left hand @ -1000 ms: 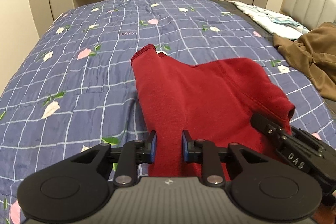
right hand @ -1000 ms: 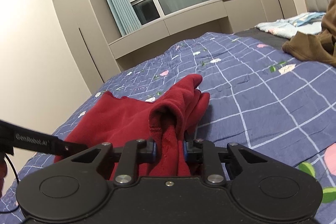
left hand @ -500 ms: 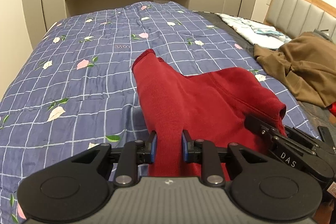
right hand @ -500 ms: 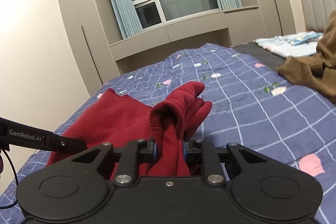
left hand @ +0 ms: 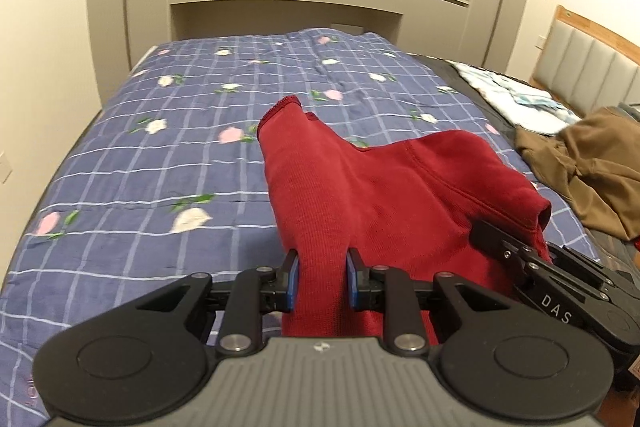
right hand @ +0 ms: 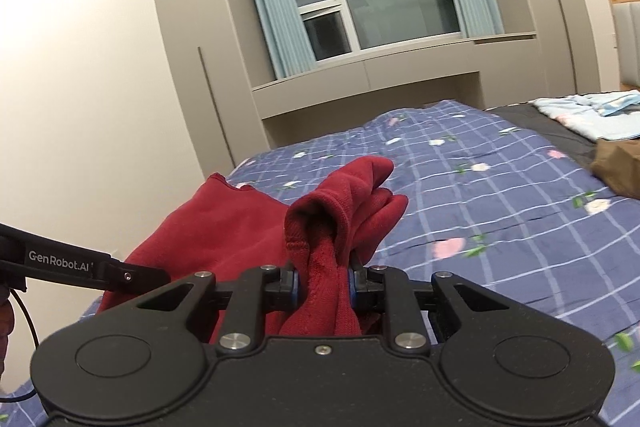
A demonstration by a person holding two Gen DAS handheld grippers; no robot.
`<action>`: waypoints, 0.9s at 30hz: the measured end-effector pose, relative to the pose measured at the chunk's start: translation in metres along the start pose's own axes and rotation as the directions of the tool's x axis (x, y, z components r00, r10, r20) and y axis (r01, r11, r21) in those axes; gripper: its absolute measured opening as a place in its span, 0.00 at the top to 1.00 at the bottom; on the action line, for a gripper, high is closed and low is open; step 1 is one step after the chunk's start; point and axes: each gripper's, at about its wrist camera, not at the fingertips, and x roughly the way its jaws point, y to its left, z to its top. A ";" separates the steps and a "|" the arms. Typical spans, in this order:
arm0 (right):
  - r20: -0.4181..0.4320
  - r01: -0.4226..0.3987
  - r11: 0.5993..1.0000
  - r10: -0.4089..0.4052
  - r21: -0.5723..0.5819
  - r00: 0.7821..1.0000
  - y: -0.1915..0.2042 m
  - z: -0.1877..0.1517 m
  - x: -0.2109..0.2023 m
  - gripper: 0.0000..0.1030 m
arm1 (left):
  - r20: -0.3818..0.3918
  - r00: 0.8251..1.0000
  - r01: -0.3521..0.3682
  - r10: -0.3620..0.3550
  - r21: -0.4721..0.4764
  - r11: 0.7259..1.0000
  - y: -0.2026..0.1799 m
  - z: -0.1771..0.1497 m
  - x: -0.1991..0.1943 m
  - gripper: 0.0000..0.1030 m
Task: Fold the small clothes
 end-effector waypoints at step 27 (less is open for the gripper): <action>-0.221 0.022 0.998 -0.032 -0.050 0.975 0.098 -0.077 0.050 0.78 | -0.140 0.990 -0.052 0.026 -0.185 0.981 0.130 -0.070 0.023 0.76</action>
